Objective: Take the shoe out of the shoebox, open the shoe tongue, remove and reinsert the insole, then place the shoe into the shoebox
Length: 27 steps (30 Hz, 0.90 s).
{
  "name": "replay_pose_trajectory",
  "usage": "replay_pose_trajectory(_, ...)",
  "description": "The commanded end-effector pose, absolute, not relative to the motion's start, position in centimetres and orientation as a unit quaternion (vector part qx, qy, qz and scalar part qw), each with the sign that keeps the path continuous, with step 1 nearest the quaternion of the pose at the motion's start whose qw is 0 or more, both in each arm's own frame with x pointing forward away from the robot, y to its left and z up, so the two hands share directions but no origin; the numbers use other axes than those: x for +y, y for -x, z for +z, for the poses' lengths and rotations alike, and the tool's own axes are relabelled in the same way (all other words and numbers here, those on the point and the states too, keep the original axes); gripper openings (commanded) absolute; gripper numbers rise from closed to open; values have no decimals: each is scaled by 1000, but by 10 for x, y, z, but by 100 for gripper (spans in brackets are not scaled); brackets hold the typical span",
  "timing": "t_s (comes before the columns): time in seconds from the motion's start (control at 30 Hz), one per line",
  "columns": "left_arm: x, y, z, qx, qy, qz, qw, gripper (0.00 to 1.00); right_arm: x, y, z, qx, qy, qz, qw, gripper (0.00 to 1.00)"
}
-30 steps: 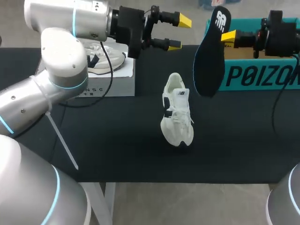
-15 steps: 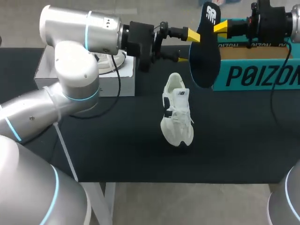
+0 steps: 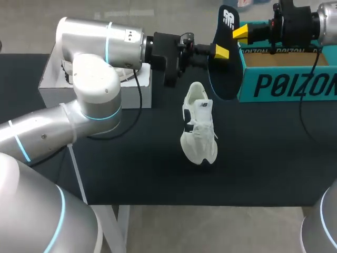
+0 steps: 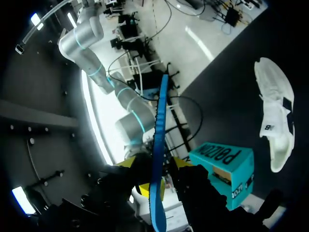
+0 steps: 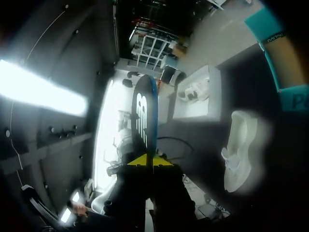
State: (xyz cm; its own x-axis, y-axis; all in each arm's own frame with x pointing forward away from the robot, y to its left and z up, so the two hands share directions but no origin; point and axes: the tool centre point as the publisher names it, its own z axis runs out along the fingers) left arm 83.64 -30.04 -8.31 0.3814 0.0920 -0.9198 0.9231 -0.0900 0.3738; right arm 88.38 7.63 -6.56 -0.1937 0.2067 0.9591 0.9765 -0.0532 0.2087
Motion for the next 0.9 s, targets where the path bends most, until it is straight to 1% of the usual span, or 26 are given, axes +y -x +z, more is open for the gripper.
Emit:
replay_pose_trajectory(0.03, -303, -837, -87, 408, -631, -382, 538, 0, 79, -885, -67, -573, 514, -520, 370, 0)
replay_pose_trajectory(0.13, -302, -837, -88, 412, -630, -382, 535, 0, 77, -885, -64, -560, 520, -536, 359, 0)
replay_pose_trajectory(0.17, -302, -837, -89, 413, -630, -383, 535, 0, 75, -885, -62, -555, 523, -541, 355, 48)
replay_pose_trajectory(0.2, -301, -837, -89, 416, -627, -385, 534, 0, 74, -885, -61, -551, 527, -548, 345, 100)
replay_pose_trajectory(0.4, -298, -841, -89, 419, -617, -398, 535, 0, 66, -884, -48, -541, 536, -569, 310, 100)
replay_pose_trajectory(0.5, -298, -843, -90, 419, -613, -406, 533, 0, 66, -883, -41, -585, 525, -552, 279, 100)
replay_pose_trajectory(0.53, -299, -844, -90, 419, -613, -407, 532, 0, 67, -883, -39, -638, 504, -528, 246, 100)
replay_pose_trajectory(0.6, -300, -845, -91, 418, -613, -409, 530, 0, 67, -883, -37, -748, 457, -456, 152, 100)
replay_pose_trajectory(0.63, -300, -845, -91, 418, -614, -410, 530, 0, 66, -884, -37, -761, 452, -443, 141, 100)
replay_pose_trajectory(0.67, -301, -845, -91, 417, -615, -410, 529, 0, 65, -884, -36, -753, 459, -444, 158, 100)
replay_pose_trajectory(0.7, -301, -845, -91, 416, -615, -411, 529, 0, 66, -884, -35, -759, 457, -438, 151, 100)
replay_pose_trajectory(0.73, -301, -845, -91, 416, -615, -411, 529, 0, 63, -885, -32, -779, 448, -425, 108, 100)
replay_pose_trajectory(0.9, -299, -848, -89, 418, -606, -421, 530, 0, 63, -885, -32, -779, 448, -425, 108, 100)
